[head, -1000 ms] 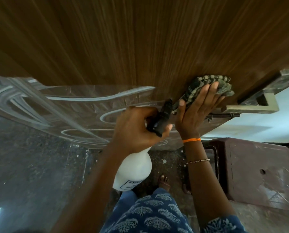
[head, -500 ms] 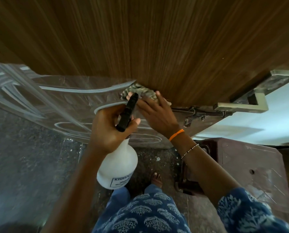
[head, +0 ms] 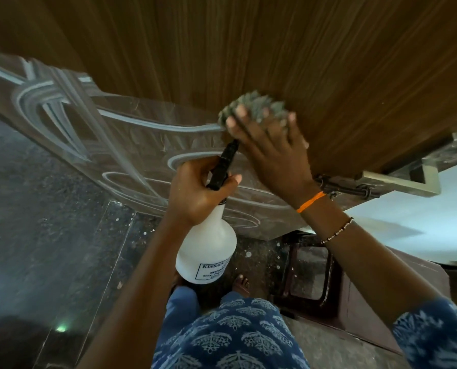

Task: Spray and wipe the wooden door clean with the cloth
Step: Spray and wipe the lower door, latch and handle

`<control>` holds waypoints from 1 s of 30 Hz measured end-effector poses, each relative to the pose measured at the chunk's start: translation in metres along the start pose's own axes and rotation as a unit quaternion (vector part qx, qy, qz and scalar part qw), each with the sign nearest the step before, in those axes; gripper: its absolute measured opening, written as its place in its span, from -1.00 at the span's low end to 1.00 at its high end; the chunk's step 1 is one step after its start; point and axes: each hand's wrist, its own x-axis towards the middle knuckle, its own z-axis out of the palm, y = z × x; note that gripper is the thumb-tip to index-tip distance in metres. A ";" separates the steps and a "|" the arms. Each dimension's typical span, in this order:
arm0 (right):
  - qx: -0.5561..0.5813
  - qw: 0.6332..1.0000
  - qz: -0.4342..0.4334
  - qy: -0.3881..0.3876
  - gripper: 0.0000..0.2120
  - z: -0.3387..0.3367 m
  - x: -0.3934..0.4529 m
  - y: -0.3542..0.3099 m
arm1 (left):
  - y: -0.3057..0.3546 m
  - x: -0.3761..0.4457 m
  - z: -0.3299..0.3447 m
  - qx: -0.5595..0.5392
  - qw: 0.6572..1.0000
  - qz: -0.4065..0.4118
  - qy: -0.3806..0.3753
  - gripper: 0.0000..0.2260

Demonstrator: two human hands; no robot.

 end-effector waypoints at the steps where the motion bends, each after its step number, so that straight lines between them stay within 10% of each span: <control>1: 0.005 0.997 -0.072 -0.031 -0.34 0.006 -0.009 -0.007 | -0.002 0.000 -0.001 0.000 1.000 -0.002 0.008 -0.77; 7: -0.041 0.947 -0.300 -0.110 -0.24 0.033 -0.039 -0.037 | -0.002 -0.004 -0.006 -0.009 1.000 0.012 0.008 -0.88; 17: -0.036 0.997 0.044 0.055 -0.42 -0.010 0.025 0.005 | -0.010 0.005 -0.020 0.033 0.998 -0.007 0.048 -0.71; 25: -0.005 0.992 0.057 0.110 -0.35 0.005 0.037 -0.022 | -0.029 0.005 -0.044 0.029 0.998 0.021 0.058 -0.70; 30: 0.029 0.992 -0.119 -0.005 -0.20 0.022 0.021 -0.058 | -0.040 0.002 -0.058 -0.023 0.999 0.020 0.042 -0.64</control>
